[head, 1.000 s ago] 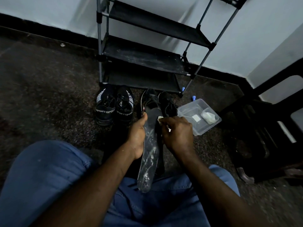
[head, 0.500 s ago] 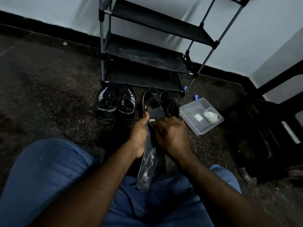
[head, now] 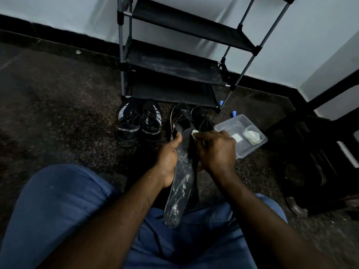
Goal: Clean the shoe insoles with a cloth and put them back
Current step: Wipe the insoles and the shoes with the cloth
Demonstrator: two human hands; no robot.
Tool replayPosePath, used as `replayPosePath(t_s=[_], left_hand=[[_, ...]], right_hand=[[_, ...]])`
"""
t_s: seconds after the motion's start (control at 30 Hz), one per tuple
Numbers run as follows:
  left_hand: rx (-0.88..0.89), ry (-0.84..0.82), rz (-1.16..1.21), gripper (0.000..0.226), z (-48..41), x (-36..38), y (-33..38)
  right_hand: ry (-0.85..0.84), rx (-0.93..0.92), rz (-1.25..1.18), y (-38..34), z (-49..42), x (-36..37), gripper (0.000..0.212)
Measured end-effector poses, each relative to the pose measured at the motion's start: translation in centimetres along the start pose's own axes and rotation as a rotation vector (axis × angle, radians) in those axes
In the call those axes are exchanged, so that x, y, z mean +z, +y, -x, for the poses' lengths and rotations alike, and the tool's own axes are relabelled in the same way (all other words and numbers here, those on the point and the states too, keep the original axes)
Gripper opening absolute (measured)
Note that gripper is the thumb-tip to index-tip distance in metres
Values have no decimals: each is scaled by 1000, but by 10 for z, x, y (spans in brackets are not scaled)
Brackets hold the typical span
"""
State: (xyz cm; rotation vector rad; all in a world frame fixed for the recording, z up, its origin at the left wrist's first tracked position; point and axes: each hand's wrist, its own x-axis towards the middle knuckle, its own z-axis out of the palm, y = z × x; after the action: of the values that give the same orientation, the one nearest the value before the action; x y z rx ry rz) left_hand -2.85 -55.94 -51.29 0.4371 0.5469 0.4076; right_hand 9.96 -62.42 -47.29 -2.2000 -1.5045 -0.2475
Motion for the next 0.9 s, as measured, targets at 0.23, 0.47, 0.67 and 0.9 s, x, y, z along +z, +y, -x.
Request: replayPosePath(t_s=[0.23,0.47,0.67,0.9], left_hand=[[5,17,21,63,-3,1,2],[3,44,-16,66,-1,-1,1],[-17,18,-7,76,-2,4,1],[53,192,-117,86,-7,-5,1]], right_hand=[[-51,-207,60,-15,14,0,21],[-52,-157,13,-20,23,5,20],[-17,41,32,0,-4,-2,25],[-65,-168,-98,-29,24,9,27]])
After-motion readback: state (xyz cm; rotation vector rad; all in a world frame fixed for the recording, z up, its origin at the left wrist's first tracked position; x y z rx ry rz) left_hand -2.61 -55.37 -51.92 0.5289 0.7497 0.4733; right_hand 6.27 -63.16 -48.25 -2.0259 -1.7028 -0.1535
